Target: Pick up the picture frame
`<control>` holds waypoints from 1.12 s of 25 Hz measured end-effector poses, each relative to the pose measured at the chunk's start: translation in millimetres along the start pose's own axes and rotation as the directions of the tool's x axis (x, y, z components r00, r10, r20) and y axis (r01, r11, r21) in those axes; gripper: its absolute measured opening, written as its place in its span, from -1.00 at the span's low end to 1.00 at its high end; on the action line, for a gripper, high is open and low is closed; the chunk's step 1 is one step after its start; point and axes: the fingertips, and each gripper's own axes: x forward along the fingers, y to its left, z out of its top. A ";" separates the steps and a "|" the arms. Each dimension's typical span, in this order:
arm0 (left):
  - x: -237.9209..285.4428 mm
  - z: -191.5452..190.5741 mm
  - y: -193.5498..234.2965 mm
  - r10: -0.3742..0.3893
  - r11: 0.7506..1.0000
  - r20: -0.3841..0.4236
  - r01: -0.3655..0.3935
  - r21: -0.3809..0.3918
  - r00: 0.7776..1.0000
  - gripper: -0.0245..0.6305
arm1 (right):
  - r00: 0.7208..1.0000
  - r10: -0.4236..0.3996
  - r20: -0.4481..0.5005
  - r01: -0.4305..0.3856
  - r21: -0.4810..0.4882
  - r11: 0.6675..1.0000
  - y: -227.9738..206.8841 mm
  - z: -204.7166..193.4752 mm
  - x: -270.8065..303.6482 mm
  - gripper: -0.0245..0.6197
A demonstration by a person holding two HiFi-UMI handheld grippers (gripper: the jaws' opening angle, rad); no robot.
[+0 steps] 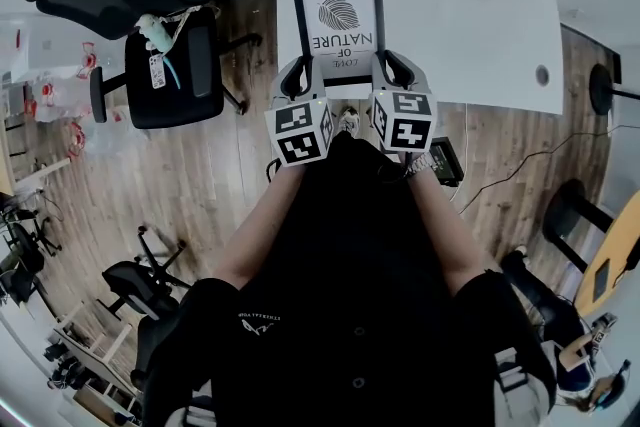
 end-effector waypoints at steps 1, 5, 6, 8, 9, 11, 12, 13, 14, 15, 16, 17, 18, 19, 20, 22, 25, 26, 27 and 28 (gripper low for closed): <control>-2.0 3.9 -0.9 0.001 1.000 0.012 -0.001 0.004 1.000 -0.71 | 1.000 -0.001 0.011 0.001 -0.006 1.000 0.3 4.1 -2.0 -0.71; -11.2 21.0 -6.5 0.005 1.000 0.063 -0.007 0.020 0.998 -0.71 | 0.998 -0.005 0.055 0.007 -0.022 1.000 0.2 21.3 -12.0 -0.71; -13.5 25.9 -8.2 0.006 1.000 0.075 -0.008 0.026 0.997 -0.71 | 0.998 -0.006 0.066 0.008 -0.022 1.000 -0.1 25.6 -14.9 -0.71; -17.7 35.6 -11.4 0.004 0.999 0.100 -0.008 0.037 0.995 -0.71 | 0.996 -0.009 0.090 0.012 -0.026 1.000 -0.7 34.6 -20.4 -0.71; -19.8 40.3 -12.8 0.004 0.999 0.113 -0.008 0.041 0.994 -0.71 | 0.995 -0.010 0.103 0.013 -0.030 0.999 -0.8 39.2 -23.1 -0.71; -24.4 49.6 -16.0 0.003 0.999 0.141 -0.010 0.053 0.990 -0.71 | 0.992 -0.012 0.130 0.017 -0.036 0.999 -1.1 48.1 -28.9 -0.71; -26.6 54.9 -17.8 0.002 0.998 0.157 -0.012 0.061 0.988 -0.71 | 0.990 -0.013 0.143 0.019 -0.038 0.999 -1.3 52.8 -32.0 -0.71; -28.9 60.8 -19.5 0.001 0.997 0.173 -0.013 0.069 0.985 -0.71 | 0.987 -0.014 0.158 0.021 -0.038 0.999 -1.4 57.9 -35.2 -0.71; -31.5 67.2 -20.9 0.000 0.997 0.189 -0.015 0.078 0.982 -0.71 | 0.985 -0.015 0.173 0.022 -0.038 0.999 -1.1 63.5 -38.2 -0.71; -34.4 73.6 -22.4 -0.001 0.996 0.206 -0.018 0.088 0.979 -0.71 | 0.982 -0.016 0.190 0.024 -0.038 0.999 -0.8 69.2 -41.4 -0.71; -37.2 79.8 -24.2 -0.002 0.995 0.223 -0.020 0.096 0.975 -0.71 | 0.978 -0.017 0.206 0.025 -0.039 0.999 -0.7 74.9 -44.8 -0.71; -39.9 85.8 -26.3 -0.004 0.994 0.239 -0.021 0.104 0.971 -0.71 | 0.975 -0.018 0.222 0.027 -0.039 0.999 -1.1 80.6 -48.2 -0.71; -42.5 91.7 -28.6 -0.007 0.993 0.255 -0.022 0.112 0.967 -0.71 | 0.971 -0.018 0.238 0.028 -0.038 0.999 -1.6 86.3 -51.9 -0.71; -45.2 97.7 -30.9 -0.010 0.993 0.270 -0.023 0.119 0.963 -0.71 | 0.967 -0.019 0.254 0.029 -0.037 0.999 -2.1 91.9 -55.8 -0.71; -48.2 103.5 -33.2 -0.013 0.992 0.285 -0.024 0.126 0.958 -0.71 | 0.963 -0.019 0.270 0.030 -0.036 0.999 -2.5 97.4 -60.0 -0.71; -55.0 114.8 -38.1 -0.021 0.990 0.313 -0.024 0.139 0.950 -0.71 | 0.954 -0.022 0.300 0.034 -0.033 0.999 -3.2 108.0 -69.3 -0.71; -65.4 131.2 -42.9 -0.029 0.987 0.356 -0.029 0.156 0.934 -0.71 | 0.939 -0.031 0.343 0.042 -0.024 0.999 -1.9 123.7 -82.2 -0.71; -68.9 136.1 -43.9 -0.031 0.987 0.370 -0.030 0.159 0.929 -0.71 | 0.934 -0.034 0.357 0.047 -0.027 0.999 -0.8 128.4 -86.4 -0.72; -72.7 140.6 -45.0 -0.034 0.986 0.383 -0.031 0.161 0.923 -0.71 | 0.928 -0.036 0.371 0.051 -0.031 0.998 0.4 132.8 -90.6 -0.72; -76.5 144.8 -46.3 -0.037 0.986 0.395 -0.030 0.162 0.918 -0.71 | 0.923 -0.037 0.384 0.055 -0.036 0.998 1.3 136.9 -94.9 -0.72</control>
